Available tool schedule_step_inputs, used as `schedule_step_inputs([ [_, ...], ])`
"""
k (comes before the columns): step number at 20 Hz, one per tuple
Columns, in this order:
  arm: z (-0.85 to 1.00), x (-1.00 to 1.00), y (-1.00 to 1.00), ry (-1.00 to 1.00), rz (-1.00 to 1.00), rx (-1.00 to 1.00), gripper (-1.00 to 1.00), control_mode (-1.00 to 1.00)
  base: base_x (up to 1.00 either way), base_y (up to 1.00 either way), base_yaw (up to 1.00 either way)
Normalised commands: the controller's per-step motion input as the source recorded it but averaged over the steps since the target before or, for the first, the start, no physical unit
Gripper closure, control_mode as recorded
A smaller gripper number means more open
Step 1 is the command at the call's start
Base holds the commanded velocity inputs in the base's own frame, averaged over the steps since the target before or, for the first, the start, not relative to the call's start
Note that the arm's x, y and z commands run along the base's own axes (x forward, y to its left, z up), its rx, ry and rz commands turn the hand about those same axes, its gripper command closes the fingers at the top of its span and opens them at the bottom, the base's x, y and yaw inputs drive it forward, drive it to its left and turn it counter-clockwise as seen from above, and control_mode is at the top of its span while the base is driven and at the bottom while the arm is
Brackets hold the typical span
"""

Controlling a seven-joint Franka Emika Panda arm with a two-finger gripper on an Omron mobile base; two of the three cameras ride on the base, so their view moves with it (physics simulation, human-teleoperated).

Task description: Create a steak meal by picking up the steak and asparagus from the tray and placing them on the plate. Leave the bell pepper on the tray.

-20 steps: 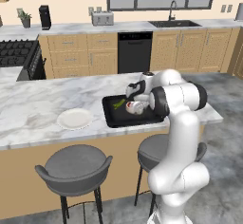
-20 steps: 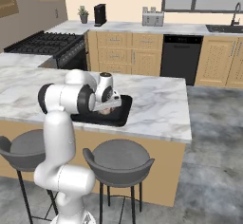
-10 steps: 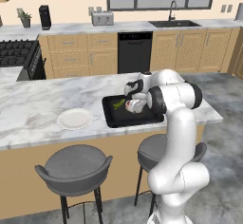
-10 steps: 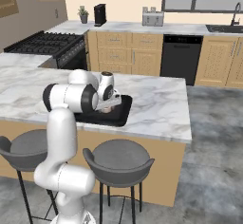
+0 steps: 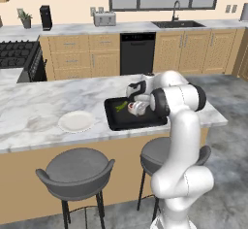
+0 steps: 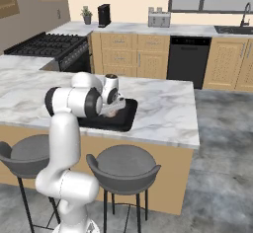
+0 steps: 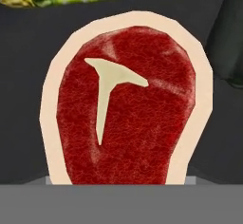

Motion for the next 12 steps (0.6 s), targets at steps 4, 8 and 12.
schedule_step_inputs([
  [4, 0.50, -0.51, 0.23, -0.10, 0.07, -0.01, 1.00, -1.00, 0.00, 0.00, 0.00],
  [8, 0.75, -0.49, 0.45, -0.02, 0.03, -0.02, 1.00, -1.00, 0.00, 0.00, 0.00],
  [12, 0.64, -0.48, 0.51, 0.00, 0.01, 0.00, 1.00, -1.00, 0.00, 0.00, 0.00],
])
